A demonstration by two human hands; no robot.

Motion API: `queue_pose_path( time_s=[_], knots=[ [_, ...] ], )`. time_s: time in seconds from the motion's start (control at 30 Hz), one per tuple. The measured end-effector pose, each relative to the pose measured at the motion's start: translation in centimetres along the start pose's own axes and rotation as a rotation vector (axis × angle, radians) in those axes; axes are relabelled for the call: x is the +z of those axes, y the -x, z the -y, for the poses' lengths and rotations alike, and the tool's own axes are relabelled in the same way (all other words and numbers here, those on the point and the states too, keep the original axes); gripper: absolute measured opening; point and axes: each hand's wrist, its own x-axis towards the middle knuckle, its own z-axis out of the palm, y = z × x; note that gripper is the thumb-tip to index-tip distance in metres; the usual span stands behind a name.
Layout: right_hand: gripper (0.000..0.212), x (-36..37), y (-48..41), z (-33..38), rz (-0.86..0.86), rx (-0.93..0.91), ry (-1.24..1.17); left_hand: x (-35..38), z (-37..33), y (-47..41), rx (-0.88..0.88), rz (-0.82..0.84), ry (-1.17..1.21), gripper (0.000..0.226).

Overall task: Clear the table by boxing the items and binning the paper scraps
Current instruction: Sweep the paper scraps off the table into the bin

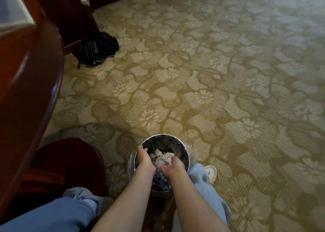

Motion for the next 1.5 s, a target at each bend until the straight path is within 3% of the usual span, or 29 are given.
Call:
queue_pose_path(
  time_s=[0.37, 0.53, 0.77, 0.87, 1.03, 1.27, 1.5],
  knots=[
    [0.041, -1.9, 8.5, 1.3, 0.094, -0.255, 0.136, -1.0, -3.8, 6.9, 0.159, 0.164, -0.150, 0.049],
    [0.035, -0.3, 14.3, 2.3, 0.151, -0.378, 0.160, -0.6, -6.5, 11.5, 0.204, 0.362, -0.340, 0.019],
    [0.023, 4.3, 23.3, 5.1, 0.295, -0.559, 0.185, 0.2, -12.6, 20.8, 0.572, 0.527, -0.476, 0.019],
    [0.016, 6.3, 27.4, 5.8, 0.358, -0.644, 0.195, -0.5, -14.9, 24.1, 0.650, 0.615, -0.485, 0.019],
    [0.022, 9.2, 33.1, 4.7, 0.410, -0.729, 0.195, -2.8, -17.9, 27.9, 0.738, 0.682, -0.350, 0.022],
    [0.020, 14.2, 38.1, -1.0, 0.586, -0.723, 0.285, -9.3, -23.2, 29.4, 0.890, 0.511, -0.203, 0.025],
    [0.020, 18.5, 40.6, -7.1, 0.610, -0.845, 0.564, -17.7, -28.4, 28.5, 0.953, 0.238, -0.090, 0.020]
  ],
)
